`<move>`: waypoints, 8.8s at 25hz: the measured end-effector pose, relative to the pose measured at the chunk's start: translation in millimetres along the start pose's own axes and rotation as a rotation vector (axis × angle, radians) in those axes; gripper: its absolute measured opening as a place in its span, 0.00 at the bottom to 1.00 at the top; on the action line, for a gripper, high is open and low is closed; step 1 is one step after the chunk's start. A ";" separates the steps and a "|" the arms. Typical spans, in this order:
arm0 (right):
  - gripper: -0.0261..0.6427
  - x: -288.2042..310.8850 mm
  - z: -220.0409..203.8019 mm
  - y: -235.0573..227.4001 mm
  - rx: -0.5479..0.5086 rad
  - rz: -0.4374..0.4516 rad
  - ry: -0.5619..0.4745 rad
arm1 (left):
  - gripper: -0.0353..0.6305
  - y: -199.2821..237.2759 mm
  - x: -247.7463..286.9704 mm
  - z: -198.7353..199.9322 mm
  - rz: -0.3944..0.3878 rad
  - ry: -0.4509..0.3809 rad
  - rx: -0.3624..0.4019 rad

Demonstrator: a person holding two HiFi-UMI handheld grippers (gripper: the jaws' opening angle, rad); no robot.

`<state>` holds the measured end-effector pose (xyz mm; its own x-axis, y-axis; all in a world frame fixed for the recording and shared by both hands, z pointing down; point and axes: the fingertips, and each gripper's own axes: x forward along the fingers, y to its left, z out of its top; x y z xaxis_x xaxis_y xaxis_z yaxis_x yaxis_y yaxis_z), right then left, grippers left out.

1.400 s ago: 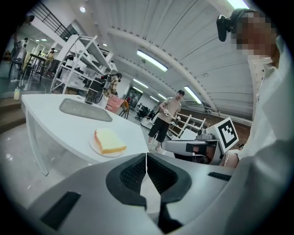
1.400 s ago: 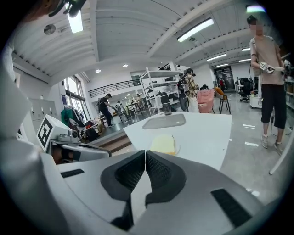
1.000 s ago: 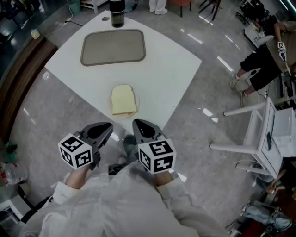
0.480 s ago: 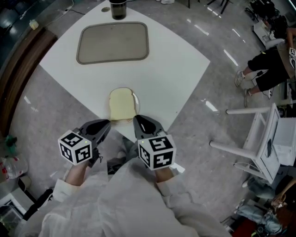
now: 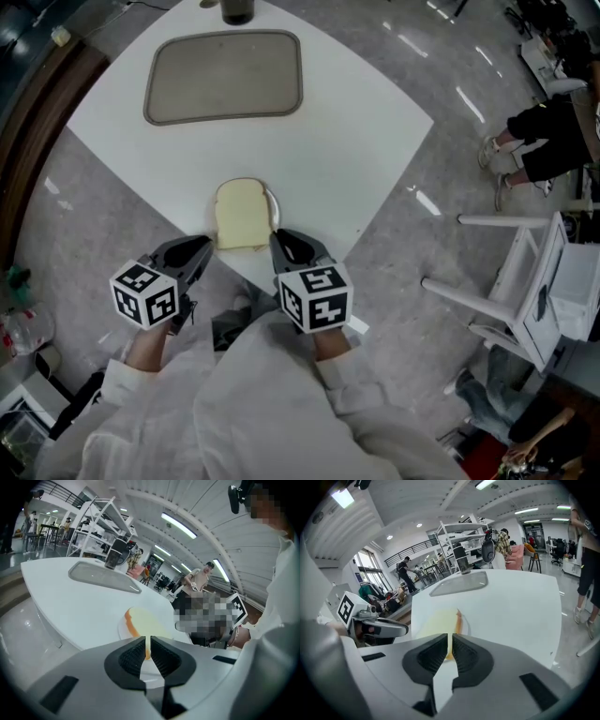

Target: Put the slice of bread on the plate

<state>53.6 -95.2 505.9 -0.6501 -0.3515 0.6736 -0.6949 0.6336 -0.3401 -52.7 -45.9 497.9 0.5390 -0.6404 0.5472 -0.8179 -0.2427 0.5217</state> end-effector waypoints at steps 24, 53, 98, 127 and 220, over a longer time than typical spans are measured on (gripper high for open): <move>0.14 40.2 -4.7 -34.5 0.064 -0.019 0.102 | 0.17 50.1 22.5 -10.3 0.057 0.085 -0.147; 0.13 48.8 -7.7 -29.2 0.141 0.081 0.148 | 0.17 56.1 30.5 -1.4 0.066 0.056 -0.195; 0.11 93.1 100.4 -29.3 0.244 0.015 0.048 | 0.17 108.0 31.9 104.6 0.035 0.065 -0.105; 0.11 195.8 220.7 -49.9 0.346 -0.076 0.021 | 0.17 223.7 79.2 250.1 -0.077 0.056 -0.009; 0.06 -27.0 209.6 83.0 -0.225 0.130 -0.484 | 0.07 -2.5 -59.2 190.8 -0.178 -0.375 0.239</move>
<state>-50.9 -177.7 321.9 -0.8301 -0.5040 0.2387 -0.5514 0.8059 -0.2158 -120.9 -146.4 339.4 0.6014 -0.7815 0.1663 -0.7663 -0.5052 0.3970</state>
